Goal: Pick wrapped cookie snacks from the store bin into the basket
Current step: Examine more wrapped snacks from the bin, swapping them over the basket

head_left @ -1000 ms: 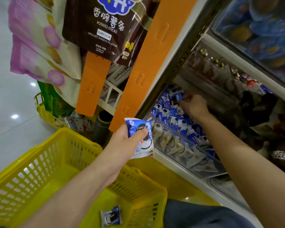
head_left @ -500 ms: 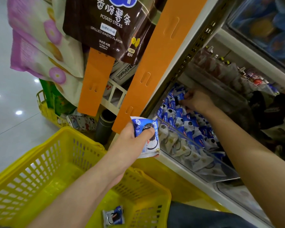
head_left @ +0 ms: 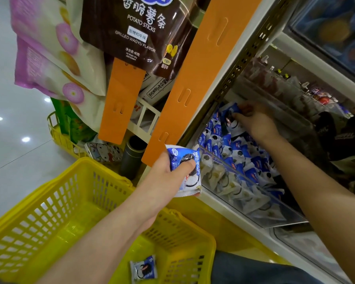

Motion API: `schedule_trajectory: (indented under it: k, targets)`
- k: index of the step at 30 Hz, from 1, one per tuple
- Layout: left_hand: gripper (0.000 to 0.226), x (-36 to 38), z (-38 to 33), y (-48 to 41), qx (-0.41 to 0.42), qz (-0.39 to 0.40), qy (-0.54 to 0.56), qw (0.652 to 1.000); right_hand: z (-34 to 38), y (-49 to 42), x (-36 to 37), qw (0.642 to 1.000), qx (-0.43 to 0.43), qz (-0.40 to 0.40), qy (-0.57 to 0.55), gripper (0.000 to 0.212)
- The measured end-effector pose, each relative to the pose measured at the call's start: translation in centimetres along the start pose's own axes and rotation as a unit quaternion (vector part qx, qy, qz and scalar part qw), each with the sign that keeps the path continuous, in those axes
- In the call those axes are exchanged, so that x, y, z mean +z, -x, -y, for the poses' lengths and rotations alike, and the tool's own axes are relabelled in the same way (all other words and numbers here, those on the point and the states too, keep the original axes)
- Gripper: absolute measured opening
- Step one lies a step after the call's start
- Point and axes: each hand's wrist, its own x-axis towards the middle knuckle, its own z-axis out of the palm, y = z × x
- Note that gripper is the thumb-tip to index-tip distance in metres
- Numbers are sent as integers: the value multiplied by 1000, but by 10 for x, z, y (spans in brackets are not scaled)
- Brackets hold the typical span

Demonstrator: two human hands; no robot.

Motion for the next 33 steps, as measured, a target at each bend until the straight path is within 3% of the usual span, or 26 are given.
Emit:
schedule_trajectory:
  k: [3, 6, 13, 20, 24, 27, 30, 33]
  targets:
    - [34, 0, 1, -1, 1, 4, 1, 1000, 1, -2, -4, 994, -35, 58, 89, 29]
    - [32, 0, 1, -2, 5, 1, -3, 1000, 3, -6, 2, 985, -13, 92, 145, 27]
    - [31, -3, 4, -4, 23, 1, 5, 1000, 9, -2, 25, 998, 46, 31, 32, 30]
    - [29, -2, 6, -8, 33, -3, 14, 999, 18, 9, 17, 995, 56, 82, -23, 36]
    - [31, -2, 9, -6, 46, -11, 18, 999, 35, 40, 7, 997, -22, -22, -64, 31]
    - [31, -3, 13, -1, 70, -2, 11, 997, 53, 87, 1, 977, -123, -83, -150, 16]
    - [33, -2, 20, 4, 101, 10, -9, 995, 63, 143, 7, 959, -207, -72, -178, 10]
    - [32, -1, 26, 7, 125, 27, -21, 992, 65, 181, 20, 963, -189, -20, -193, 17]
